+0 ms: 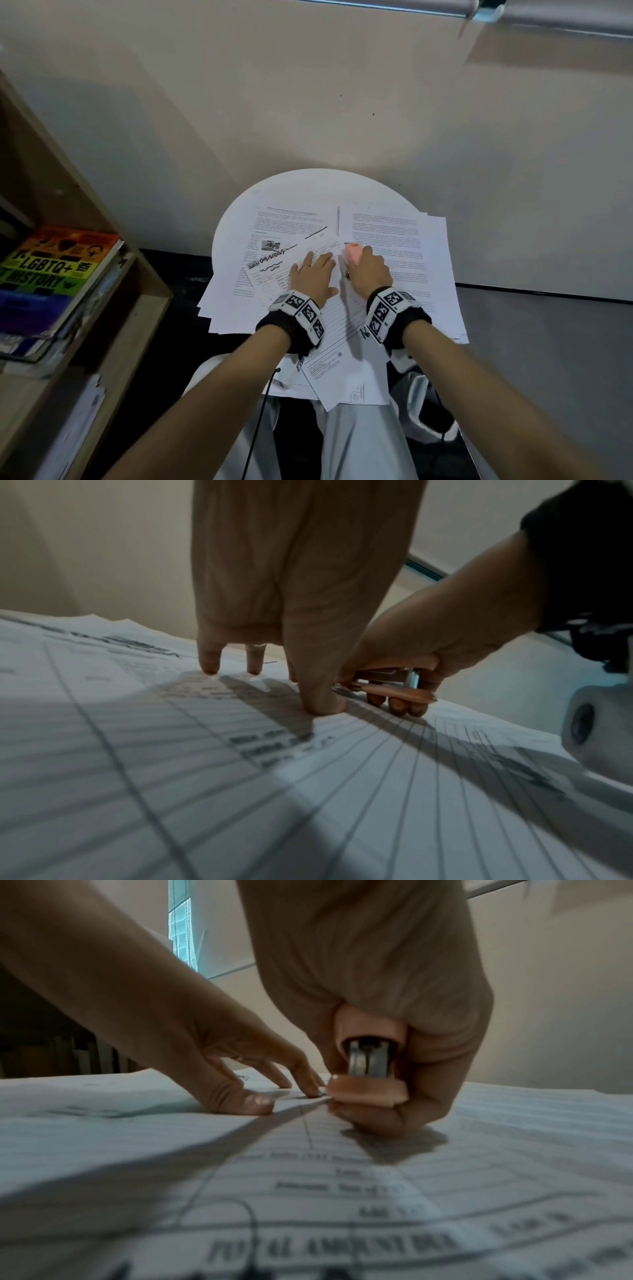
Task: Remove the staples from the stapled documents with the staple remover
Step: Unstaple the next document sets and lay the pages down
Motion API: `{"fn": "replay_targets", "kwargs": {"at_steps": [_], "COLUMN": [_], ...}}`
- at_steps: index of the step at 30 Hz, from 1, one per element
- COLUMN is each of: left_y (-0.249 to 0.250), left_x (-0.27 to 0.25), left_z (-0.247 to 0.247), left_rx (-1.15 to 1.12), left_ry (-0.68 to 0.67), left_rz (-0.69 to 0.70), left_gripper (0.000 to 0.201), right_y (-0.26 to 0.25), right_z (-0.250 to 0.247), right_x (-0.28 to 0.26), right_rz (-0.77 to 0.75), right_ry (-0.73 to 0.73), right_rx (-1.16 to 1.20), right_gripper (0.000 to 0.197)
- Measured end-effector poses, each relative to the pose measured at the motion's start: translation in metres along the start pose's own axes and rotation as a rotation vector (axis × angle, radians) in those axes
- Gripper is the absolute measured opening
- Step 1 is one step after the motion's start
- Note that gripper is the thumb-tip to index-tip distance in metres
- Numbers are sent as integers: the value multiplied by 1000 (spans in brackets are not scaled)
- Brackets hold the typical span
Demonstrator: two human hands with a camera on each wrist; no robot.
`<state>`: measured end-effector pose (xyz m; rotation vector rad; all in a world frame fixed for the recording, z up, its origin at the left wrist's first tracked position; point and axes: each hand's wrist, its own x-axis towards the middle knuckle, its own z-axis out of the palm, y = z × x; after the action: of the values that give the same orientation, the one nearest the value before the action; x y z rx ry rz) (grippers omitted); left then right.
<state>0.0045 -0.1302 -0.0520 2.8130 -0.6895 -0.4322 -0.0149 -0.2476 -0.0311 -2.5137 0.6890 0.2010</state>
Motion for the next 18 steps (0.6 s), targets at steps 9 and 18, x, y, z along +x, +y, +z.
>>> {"fn": "replay_targets", "kwargs": {"at_steps": [9,18], "left_y": [11,7], "left_x": [8,9], "left_z": [6,7], "left_rx": [22,-8], "left_ry": [-13,21], "left_rz": [-25,10], "left_gripper": [66,61], "right_y": [-6,-5], "right_z": [10,15], "right_x": [0,3], "right_rz": [-74,-98], "right_ry": [89,131], "right_rx": [-48,-20], "right_gripper": [43,40]}}
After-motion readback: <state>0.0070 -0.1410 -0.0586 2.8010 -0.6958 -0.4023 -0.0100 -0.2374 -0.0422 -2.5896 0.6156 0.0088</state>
